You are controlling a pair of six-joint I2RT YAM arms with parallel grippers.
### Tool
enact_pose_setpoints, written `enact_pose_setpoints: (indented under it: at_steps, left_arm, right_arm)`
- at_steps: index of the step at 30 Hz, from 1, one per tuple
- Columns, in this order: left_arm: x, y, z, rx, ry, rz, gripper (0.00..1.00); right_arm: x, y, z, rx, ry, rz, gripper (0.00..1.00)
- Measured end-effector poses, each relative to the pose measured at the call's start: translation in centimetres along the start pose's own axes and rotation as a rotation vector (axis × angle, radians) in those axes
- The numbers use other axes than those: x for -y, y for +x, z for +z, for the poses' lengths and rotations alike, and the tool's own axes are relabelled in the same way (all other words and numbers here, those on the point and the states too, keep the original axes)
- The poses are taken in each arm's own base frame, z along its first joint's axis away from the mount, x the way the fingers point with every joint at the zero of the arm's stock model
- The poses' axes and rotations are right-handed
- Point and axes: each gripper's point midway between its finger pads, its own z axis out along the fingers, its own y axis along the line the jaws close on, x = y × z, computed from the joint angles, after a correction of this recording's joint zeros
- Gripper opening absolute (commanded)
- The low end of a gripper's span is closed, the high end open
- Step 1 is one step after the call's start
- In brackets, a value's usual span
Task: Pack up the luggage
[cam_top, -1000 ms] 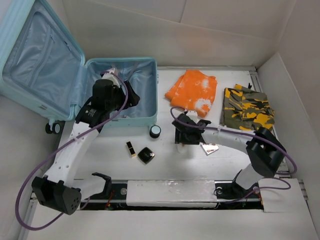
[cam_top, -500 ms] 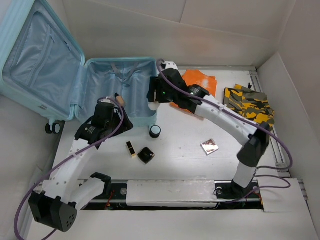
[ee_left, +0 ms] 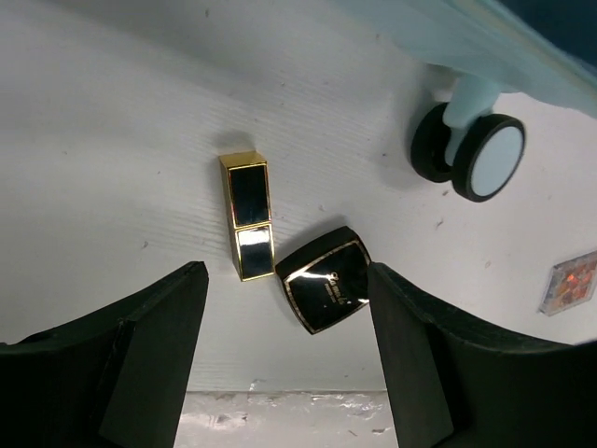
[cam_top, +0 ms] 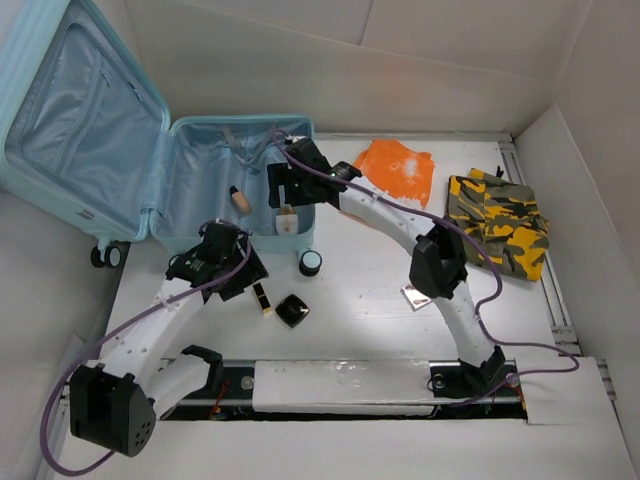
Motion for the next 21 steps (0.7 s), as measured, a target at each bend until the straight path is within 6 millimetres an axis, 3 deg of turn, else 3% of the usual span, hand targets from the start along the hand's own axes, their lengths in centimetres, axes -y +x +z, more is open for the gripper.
enact_pose_setpoints:
  at_steps: [4,6,11,12,17,21]
  left_arm:
    - [-0.7,1.2,2.1,-0.06,-0.039,-0.018,0.65]
    - [-0.8,1.5,3.0,-0.076,-0.06,-0.016,0.65]
    - [-1.0,3.4,5.0,-0.109,-0.142,0.054,0.62]
    - [-1.0,4.0,5.3,-0.118,-0.156,0.068,0.61]
    - [-1.4,4.0,5.7,-0.091,-0.191,0.051,0.54]
    - [-2.7,4.2,6.3,-0.074,-0.236,0.034,0.47]
  right_arm:
    - [-1.0,-1.4,-1.5,0.029,-0.041,0.001,0.88]
    - [-1.4,-2.5,-3.4,0.054,-0.062,0.0,0.87]
    - [-1.1,-4.5,-10.4,0.133,-0.097,-0.01,0.4]
    - [-0.7,-4.6,-12.2,0.154,-0.1,-0.012,0.37]
    - [2.9,-3.1,-19.8,0.227,-0.078,0.014,0.3]
    - [8.4,2.2,-22.5,0.21,0.001,0.091,0.3]
